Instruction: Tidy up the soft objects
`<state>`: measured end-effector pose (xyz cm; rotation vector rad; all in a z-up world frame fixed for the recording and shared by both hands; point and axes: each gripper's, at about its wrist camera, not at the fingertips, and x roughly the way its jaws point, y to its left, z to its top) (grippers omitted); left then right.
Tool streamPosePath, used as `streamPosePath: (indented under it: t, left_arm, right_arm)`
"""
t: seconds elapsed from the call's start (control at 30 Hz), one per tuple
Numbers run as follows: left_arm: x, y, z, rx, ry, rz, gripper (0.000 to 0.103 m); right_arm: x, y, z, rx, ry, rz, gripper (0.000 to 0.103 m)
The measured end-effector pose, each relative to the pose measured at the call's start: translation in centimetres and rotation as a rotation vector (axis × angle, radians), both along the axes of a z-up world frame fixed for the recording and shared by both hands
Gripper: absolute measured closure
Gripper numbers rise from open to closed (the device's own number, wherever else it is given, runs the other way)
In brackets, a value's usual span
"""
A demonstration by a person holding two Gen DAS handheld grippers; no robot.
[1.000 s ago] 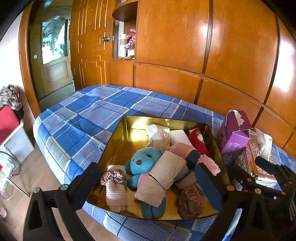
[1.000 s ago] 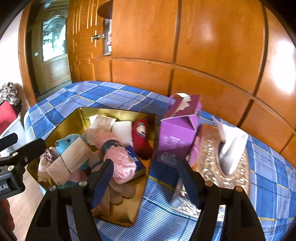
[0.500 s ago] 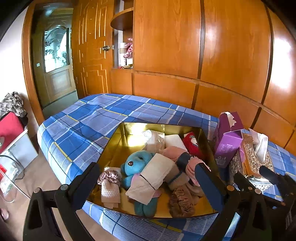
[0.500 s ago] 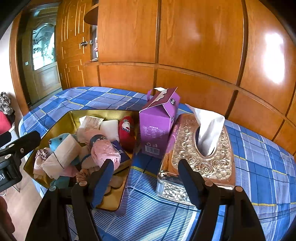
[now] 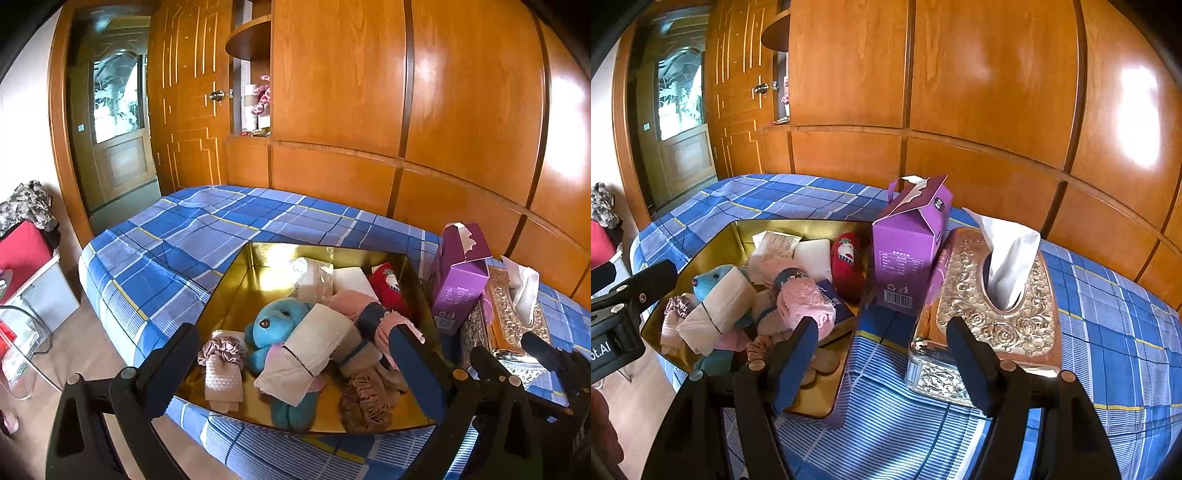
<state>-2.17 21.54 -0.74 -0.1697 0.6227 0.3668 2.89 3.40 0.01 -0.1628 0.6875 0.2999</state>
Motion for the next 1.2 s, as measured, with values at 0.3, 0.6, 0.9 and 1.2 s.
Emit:
streamPosePath:
  t: [0.3, 0.6, 0.9, 1.2]
  left_arm:
    - [-0.02, 0.00, -0.09, 0.000, 0.002, -0.003, 0.000]
    - [-0.06, -0.15, -0.07, 0.007, 0.002, 0.001, 0.000]
    - [-0.15, -0.30, -0.05, 0.008, 0.009, 0.000, 0.000]
    - [-0.52, -0.47, 0.02, 0.026, -0.011, 0.000, 0.001]
  right_arm:
    - [-0.07, -0.10, 0.00, 0.002, 0.000, 0.000, 0.030]
    - [-0.15, -0.14, 0.01, 0.003, -0.002, -0.003, 0.030]
    - [-0.19, -0.15, 0.10, 0.000, -0.004, -0.009, 0.030]
    - [-0.54, -0.29, 0.41, 0.000, -0.021, -0.009, 0.030]
